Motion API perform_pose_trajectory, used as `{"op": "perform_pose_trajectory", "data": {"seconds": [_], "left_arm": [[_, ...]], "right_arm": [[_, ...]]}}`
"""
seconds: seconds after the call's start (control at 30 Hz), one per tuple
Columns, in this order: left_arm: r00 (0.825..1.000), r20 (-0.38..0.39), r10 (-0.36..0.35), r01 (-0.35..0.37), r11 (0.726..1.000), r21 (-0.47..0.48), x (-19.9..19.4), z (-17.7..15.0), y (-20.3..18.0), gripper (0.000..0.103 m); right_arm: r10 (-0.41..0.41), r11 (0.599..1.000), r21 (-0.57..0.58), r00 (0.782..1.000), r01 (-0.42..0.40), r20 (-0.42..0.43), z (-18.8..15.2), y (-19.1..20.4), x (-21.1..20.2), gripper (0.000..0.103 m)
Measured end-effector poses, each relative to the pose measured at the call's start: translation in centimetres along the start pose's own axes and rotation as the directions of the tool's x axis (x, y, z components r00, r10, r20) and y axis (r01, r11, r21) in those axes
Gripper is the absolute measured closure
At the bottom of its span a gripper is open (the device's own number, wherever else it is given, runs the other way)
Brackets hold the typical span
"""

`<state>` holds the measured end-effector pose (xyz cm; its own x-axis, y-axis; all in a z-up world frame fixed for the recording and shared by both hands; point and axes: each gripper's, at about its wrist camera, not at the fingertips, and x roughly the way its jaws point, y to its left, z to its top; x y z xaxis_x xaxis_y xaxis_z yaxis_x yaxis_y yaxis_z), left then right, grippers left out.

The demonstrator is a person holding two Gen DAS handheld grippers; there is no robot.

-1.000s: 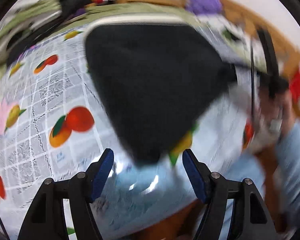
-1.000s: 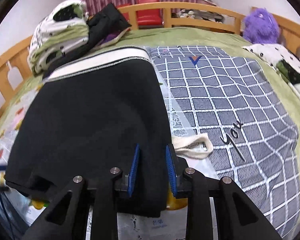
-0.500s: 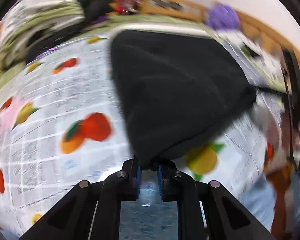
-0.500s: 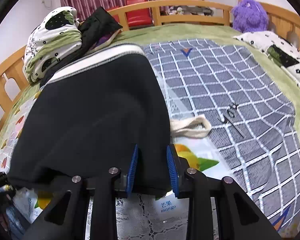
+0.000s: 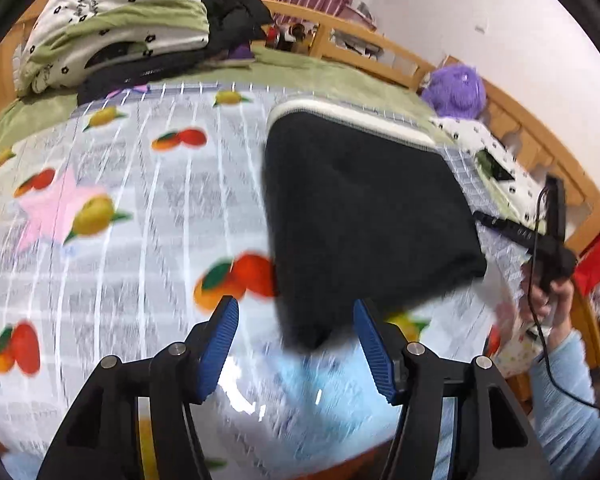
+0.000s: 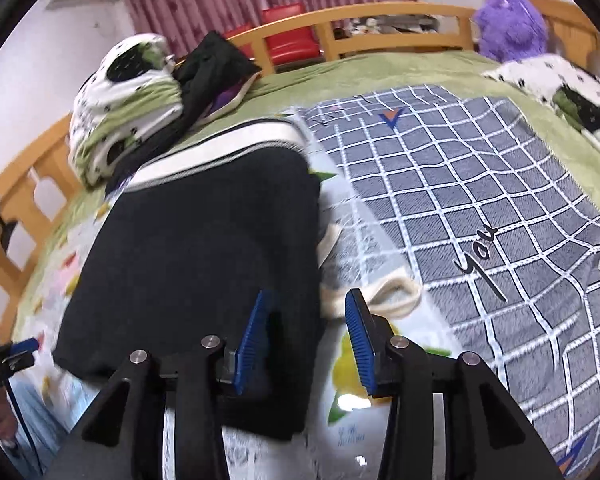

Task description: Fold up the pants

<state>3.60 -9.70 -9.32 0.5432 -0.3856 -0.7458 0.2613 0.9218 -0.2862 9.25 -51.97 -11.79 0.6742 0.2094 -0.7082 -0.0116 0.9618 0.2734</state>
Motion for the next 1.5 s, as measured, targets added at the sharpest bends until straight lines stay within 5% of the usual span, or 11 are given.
{"op": "perform_pose_trajectory", "data": {"seconds": [0.23,0.43,0.57,0.73,0.8,0.9,1.0,1.27,1.33,1.43,1.5], "left_arm": [[0.993,-0.097,-0.06,0.055,0.997,-0.054,9.5,7.2,0.0,0.043],[0.98,-0.16,-0.119,0.086,0.976,-0.201,16.0,8.5,2.5,0.039],[0.97,-0.195,-0.148,0.112,0.976,-0.186,17.5,9.1,2.4,0.04],[0.975,-0.155,-0.161,0.131,0.974,-0.187,16.4,9.2,1.9,0.076],[0.967,-0.146,-0.209,0.176,0.962,-0.21,15.0,10.0,2.5,0.081],[0.956,-0.124,-0.268,0.233,0.942,-0.241,11.3,11.1,4.0,0.083],[0.978,-0.104,-0.179,0.158,0.97,-0.184,6.3,11.1,6.3,0.083],[0.981,-0.192,0.004,-0.054,0.966,-0.253,1.0,5.7,18.4,0.074],[0.969,-0.248,0.019,-0.091,0.956,-0.28,2.0,3.9,20.4,0.059],[0.976,-0.218,0.027,-0.084,0.963,-0.258,0.8,2.9,20.4,0.054],[0.973,-0.194,0.122,-0.157,0.972,-0.176,-1.0,2.7,19.3,0.054]], "right_arm": [[0.027,0.998,0.055,0.997,-0.023,-0.066,3.0,-0.3,5.0,0.049],[0.074,0.997,0.014,0.99,-0.073,-0.117,4.8,-0.2,8.3,0.042],[0.146,0.989,0.003,0.964,-0.149,-0.221,5.9,0.3,10.9,0.041],[0.125,0.991,-0.011,0.963,-0.131,-0.239,5.9,1.7,12.1,0.051],[0.134,0.991,0.037,0.97,-0.129,-0.202,6.3,1.7,10.2,0.08],[0.223,0.972,0.119,0.96,-0.205,-0.167,7.0,3.4,6.8,0.083],[0.219,0.975,0.076,0.961,-0.209,-0.167,6.3,8.3,5.3,0.083],[0.421,0.905,0.066,0.863,-0.42,-0.279,1.2,21.0,10.0,0.082],[0.372,0.92,-0.014,0.882,-0.393,-0.291,-0.4,22.7,11.8,0.078],[0.289,0.95,-0.046,0.921,-0.31,-0.261,-1.0,22.8,12.6,0.065],[0.145,0.978,-0.117,0.964,-0.174,-0.223,-1.3,23.6,10.7,0.056]]}}
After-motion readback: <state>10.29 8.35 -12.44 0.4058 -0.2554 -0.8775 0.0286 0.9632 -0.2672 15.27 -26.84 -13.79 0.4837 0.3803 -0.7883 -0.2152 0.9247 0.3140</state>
